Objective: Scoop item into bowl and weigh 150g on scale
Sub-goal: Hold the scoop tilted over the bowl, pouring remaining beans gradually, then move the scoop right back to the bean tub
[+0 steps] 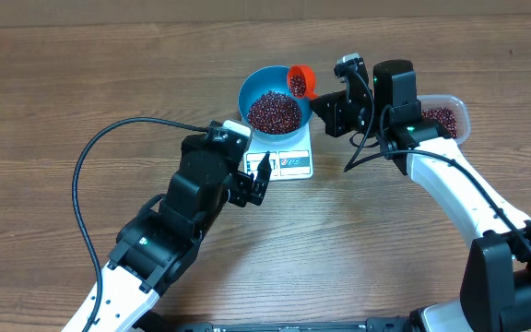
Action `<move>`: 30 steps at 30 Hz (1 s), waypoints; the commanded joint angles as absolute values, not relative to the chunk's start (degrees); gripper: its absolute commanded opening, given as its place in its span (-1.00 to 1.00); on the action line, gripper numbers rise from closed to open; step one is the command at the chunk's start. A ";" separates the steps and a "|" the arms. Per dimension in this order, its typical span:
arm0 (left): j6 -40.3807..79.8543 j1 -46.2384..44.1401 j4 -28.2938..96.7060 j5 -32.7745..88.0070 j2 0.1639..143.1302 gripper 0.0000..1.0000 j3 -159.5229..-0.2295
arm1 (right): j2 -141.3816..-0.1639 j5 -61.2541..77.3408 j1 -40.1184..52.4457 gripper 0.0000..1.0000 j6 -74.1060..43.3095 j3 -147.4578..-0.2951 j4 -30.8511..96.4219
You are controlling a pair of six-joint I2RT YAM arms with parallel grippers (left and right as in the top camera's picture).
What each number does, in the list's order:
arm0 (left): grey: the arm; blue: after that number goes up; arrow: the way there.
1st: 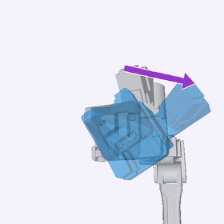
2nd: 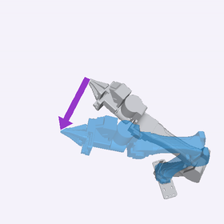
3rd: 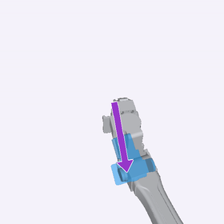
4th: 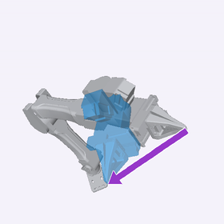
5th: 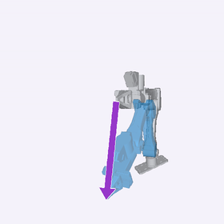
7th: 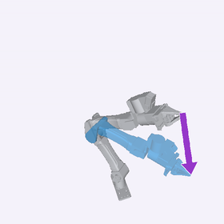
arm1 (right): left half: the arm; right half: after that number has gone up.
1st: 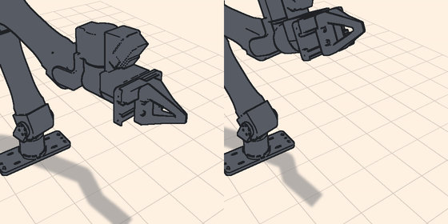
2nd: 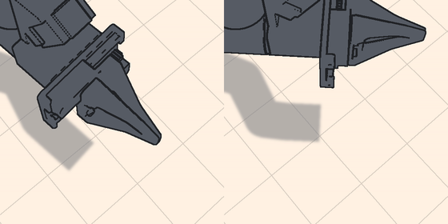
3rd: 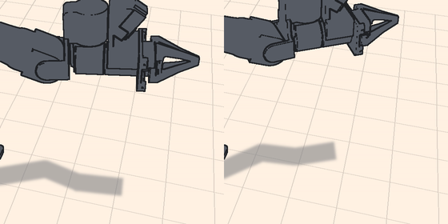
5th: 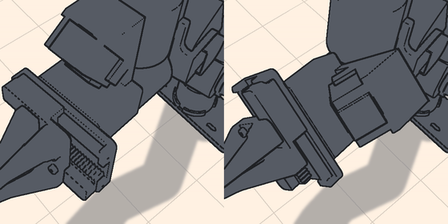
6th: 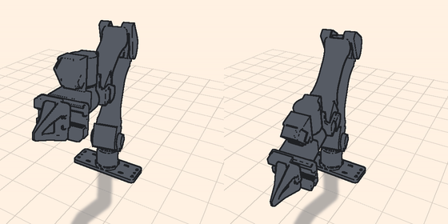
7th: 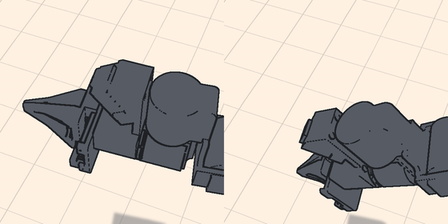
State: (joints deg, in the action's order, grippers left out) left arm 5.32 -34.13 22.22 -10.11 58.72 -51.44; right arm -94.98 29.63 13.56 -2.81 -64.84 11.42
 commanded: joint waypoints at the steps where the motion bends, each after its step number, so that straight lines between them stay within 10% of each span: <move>1: 3.84 -34.15 21.78 -10.44 57.58 0.99 -51.64 | -93.38 29.76 13.69 -0.93 -2.59 -66.46 11.07; 30: 3.79 -34.15 22.02 -10.04 57.58 0.99 -51.64 | -92.84 36.58 10.63 -0.93 -24.47 -66.52 10.76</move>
State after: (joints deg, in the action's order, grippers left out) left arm 5.32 -34.13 22.24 -10.09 58.72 -51.44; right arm -94.98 34.30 12.95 -19.64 -64.84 11.29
